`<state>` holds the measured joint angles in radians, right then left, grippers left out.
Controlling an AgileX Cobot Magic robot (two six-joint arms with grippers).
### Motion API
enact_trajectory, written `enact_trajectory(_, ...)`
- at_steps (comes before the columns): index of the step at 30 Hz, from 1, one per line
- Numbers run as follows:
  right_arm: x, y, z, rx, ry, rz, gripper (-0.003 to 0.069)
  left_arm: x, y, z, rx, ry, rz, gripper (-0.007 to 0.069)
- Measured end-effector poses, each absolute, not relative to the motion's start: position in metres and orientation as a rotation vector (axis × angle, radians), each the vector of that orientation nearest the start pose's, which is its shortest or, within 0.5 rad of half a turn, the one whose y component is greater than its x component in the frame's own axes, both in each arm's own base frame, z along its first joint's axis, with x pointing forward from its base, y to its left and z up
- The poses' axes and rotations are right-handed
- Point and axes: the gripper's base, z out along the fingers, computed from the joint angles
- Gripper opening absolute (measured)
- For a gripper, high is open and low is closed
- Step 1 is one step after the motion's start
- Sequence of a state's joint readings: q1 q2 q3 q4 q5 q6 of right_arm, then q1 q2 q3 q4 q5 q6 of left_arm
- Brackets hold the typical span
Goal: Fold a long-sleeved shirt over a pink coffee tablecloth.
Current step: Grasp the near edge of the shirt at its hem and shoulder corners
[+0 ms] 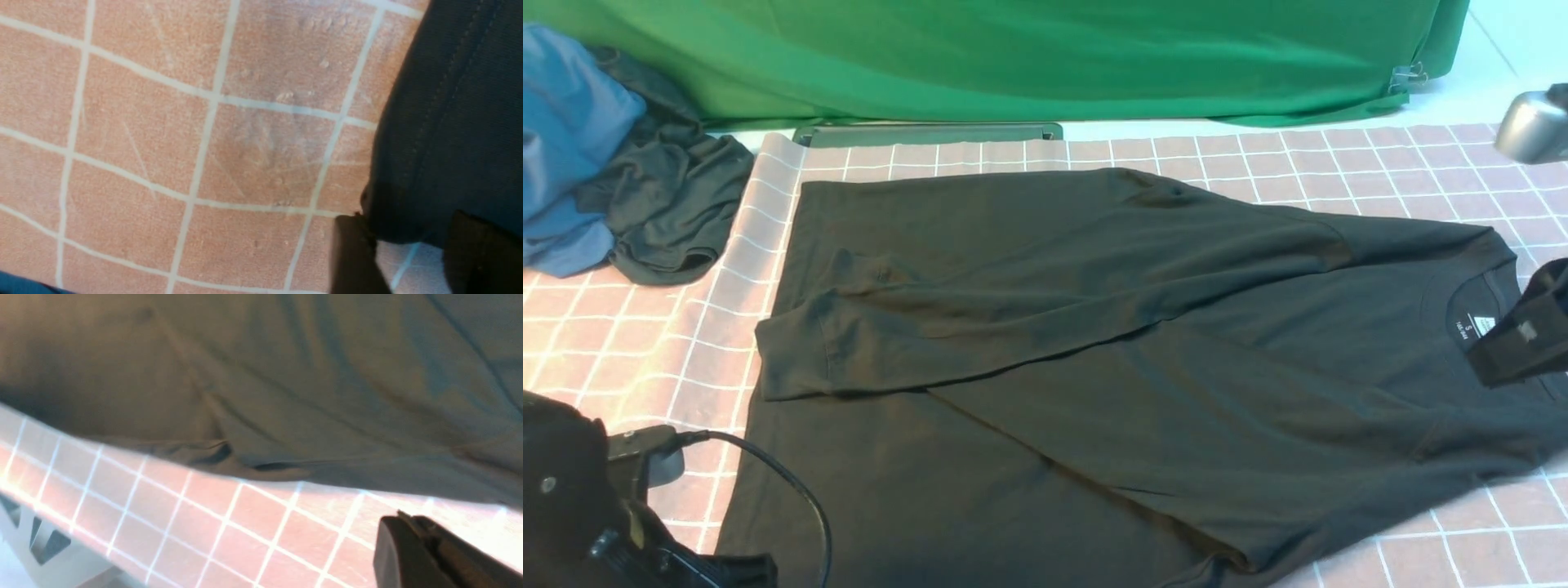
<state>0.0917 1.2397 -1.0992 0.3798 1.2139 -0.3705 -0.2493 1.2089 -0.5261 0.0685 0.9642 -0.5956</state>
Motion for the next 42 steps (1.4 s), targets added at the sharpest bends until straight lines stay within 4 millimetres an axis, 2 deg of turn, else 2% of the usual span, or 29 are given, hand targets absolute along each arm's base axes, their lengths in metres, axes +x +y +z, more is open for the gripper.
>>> enact_trajectory(4,0.212,0.071,0.333,-0.65,2.679,0.482,0.0041,0.155,-0.033,0.182,-0.484,3.094,0.103,0.044)
enact_trajectory(7,0.211,0.081,0.332,-0.709,2.658,0.457,0.0071,0.156,-0.033,0.182,-0.478,3.088,0.104,0.0445)
enact_trajectory(10,0.218,0.087,0.323,-0.742,2.688,0.358,0.0215,0.158,-0.034,0.185,-0.463,3.042,0.06,0.04)
enact_trajectory(14,0.234,0.093,0.294,-0.787,2.777,0.271,0.0412,0.156,-0.037,0.195,-0.448,2.971,-0.038,0.0275)
enact_trajectory(15,0.235,0.093,0.292,-0.786,2.776,0.266,0.0418,0.156,-0.037,0.195,-0.45,2.967,-0.043,0.0269)
enact_trajectory(17,0.252,0.094,0.272,-0.778,2.805,0.208,0.0479,0.153,-0.038,0.203,-0.46,2.918,-0.106,0.0185)
enact_trajectory(22,0.276,0.092,0.238,-0.781,2.858,0.049,0.0532,0.148,-0.039,0.213,-0.432,2.862,-0.166,0.0106)
enact_trajectory(29,0.291,0.095,0.194,-0.841,2.981,0.014,0.0555,0.146,-0.038,0.217,-0.417,2.834,-0.181,0.0099)
enact_trajectory(35,0.294,0.096,0.173,-0.862,3.052,0.007,0.0555,0.147,-0.038,0.217,-0.391,2.824,-0.183,0.0101)
enact_trajectory(42,0.294,0.096,0.158,-0.888,3.121,-0.006,0.0536,0.148,-0.039,0.218,-0.387,2.808,-0.191,0.0102)
